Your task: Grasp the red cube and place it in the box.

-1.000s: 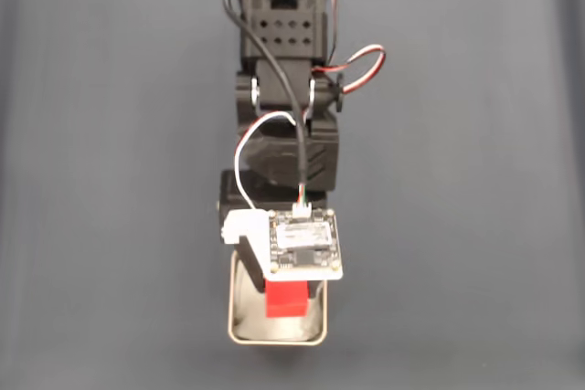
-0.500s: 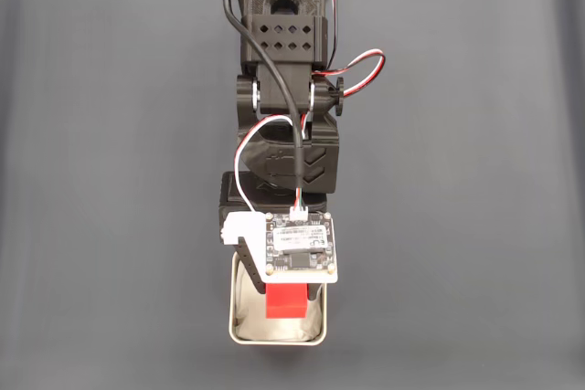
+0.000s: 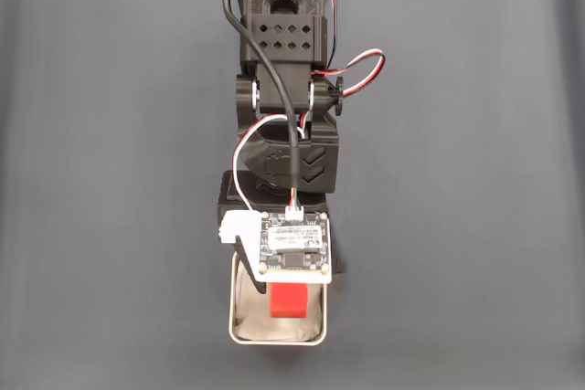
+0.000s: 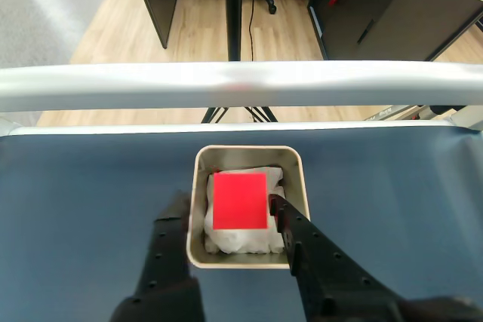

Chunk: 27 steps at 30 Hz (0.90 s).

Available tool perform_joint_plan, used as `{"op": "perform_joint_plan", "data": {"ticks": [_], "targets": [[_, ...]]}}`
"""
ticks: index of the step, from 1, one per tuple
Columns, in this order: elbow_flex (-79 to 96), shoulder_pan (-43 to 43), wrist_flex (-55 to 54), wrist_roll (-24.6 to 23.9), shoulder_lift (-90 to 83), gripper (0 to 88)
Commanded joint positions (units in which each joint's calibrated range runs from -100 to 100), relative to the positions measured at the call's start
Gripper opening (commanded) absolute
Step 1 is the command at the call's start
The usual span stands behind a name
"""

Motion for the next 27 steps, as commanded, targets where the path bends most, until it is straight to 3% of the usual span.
{"op": "perform_joint_plan", "data": {"ticks": [1,27], "targets": [[-2.41,0.19,-1.49,-0.2,-2.56,41.8],[0.78,0.55,-3.79,0.39,-5.16,45.0]]}}
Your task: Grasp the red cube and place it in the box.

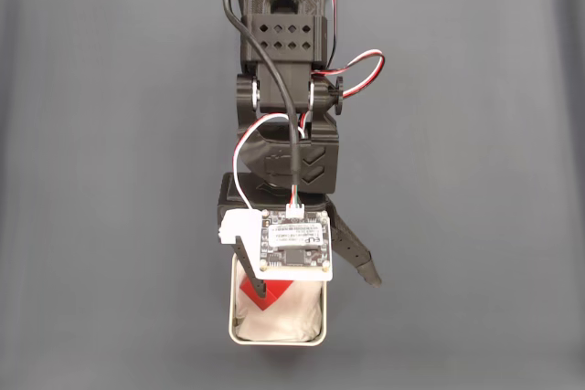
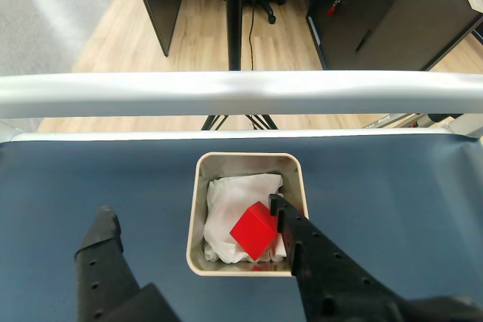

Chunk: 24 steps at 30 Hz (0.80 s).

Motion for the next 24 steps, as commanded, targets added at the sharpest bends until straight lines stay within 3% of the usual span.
{"op": "perform_joint_plan", "data": {"ticks": [1,13,15,17,20,24], "targets": [[-0.3,0.55,-1.24,0.29,-4.55,45.0],[-0.03,0.62,-1.16,-0.15,-5.24,42.6],[-0.03,0.62,-0.91,-0.34,-5.59,34.1],[-0.03,0.55,-0.99,-0.73,-6.63,17.2],[-0.76,0.19,-0.42,-1.03,-9.23,1.4],[0.15,-0.37,0.32,-1.61,-15.9,0.0]]}}
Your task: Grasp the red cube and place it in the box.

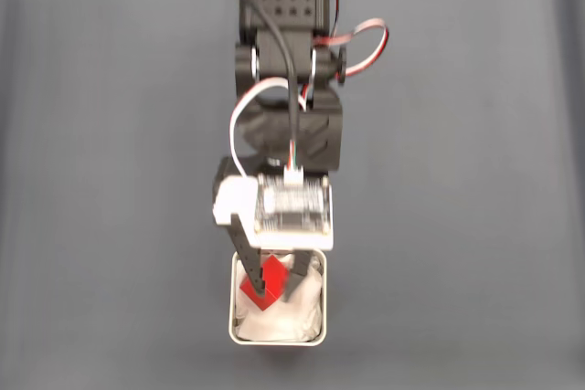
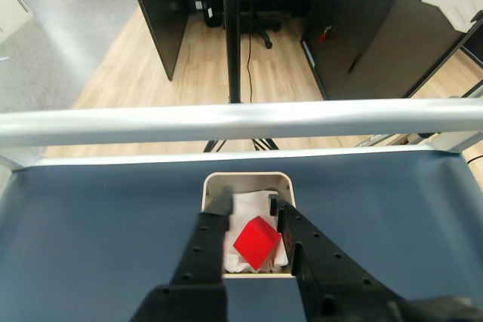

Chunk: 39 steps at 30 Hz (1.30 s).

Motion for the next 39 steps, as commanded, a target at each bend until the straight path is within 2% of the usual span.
{"op": "perform_joint_plan", "data": {"ticks": [1,14,22,26,33,39], "targets": [[1.07,-0.45,1.05,-0.54,-10.25,0.0],[49.52,-3.07,1.7,0.68,-52.71,0.0],[77.98,-1.37,7.03,0.73,-74.55,0.0],[89.3,-0.94,13.83,0.59,-83.82,0.0],[92.67,-3.0,33.18,-1.9,-92.32,0.0],[92.67,-3.22,39.57,-2.49,-92.92,0.0]]}}
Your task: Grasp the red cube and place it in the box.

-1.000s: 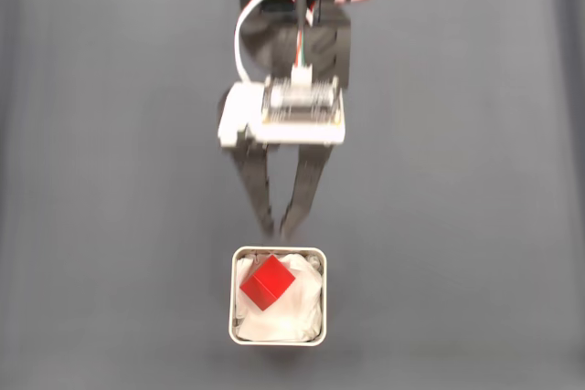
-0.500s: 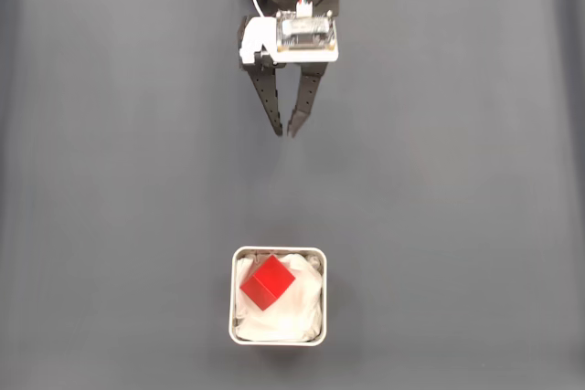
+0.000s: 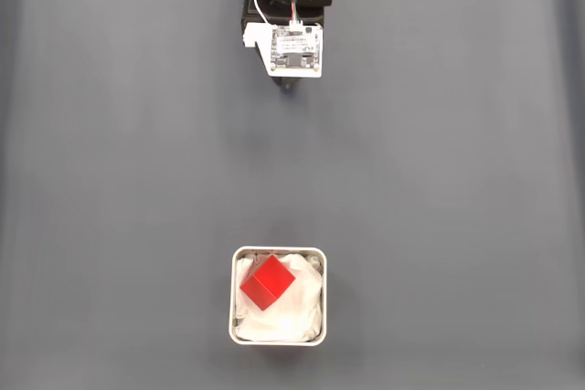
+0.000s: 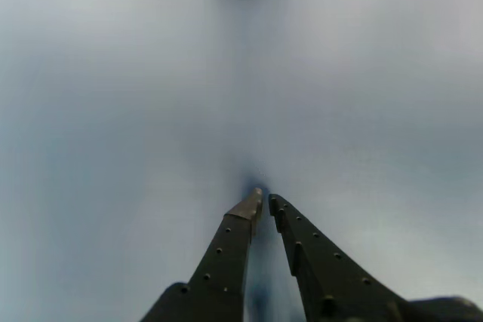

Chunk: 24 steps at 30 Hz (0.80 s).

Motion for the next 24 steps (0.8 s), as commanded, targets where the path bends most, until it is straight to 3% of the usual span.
{"op": "perform_joint_plan", "data": {"ticks": [1,24], "targets": [[0.45,-0.03,3.55,-0.44,-0.61,0.0],[0.45,0.04,4.62,0.24,-0.69,0.2]]}}
